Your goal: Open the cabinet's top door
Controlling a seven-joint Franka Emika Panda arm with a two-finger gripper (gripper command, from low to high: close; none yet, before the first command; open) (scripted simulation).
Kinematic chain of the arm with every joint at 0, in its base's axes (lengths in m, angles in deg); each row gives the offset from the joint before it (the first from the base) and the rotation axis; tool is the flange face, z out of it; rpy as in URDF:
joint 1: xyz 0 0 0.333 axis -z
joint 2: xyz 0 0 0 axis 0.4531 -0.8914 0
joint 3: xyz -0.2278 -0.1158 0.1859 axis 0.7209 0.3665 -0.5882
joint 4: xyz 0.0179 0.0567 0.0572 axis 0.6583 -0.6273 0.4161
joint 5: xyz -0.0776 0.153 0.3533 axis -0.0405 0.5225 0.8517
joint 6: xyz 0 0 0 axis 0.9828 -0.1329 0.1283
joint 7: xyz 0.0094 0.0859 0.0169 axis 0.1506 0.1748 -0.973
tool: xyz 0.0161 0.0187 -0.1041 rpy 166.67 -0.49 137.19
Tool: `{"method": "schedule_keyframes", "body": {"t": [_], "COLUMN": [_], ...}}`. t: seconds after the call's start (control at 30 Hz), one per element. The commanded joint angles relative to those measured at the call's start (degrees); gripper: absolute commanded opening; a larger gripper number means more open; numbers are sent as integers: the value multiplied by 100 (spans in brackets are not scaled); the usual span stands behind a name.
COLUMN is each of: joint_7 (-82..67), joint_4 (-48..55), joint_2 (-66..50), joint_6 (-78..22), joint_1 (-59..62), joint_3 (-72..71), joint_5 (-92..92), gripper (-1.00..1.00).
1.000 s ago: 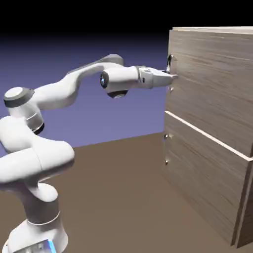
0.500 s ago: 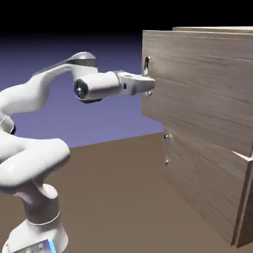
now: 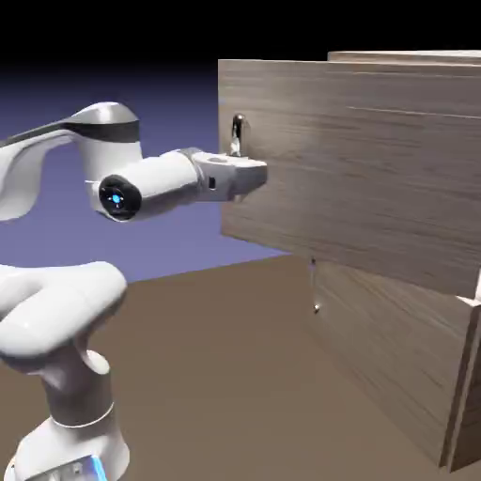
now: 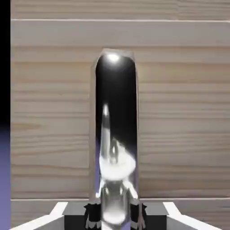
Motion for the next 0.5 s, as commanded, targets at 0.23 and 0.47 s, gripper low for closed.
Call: {"method": "schedule_keyframes", "body": {"t": [0.23,0.47], "joint_7": [-468,-1039], "joint_4": [19,453], "joint_2": [-511,-1491], "joint_6": [-1078,-2064], "joint_1": [215,252], "joint_3": [1660,3114], "joint_5": [-1532,-2978], "gripper": [-100,-100]}}
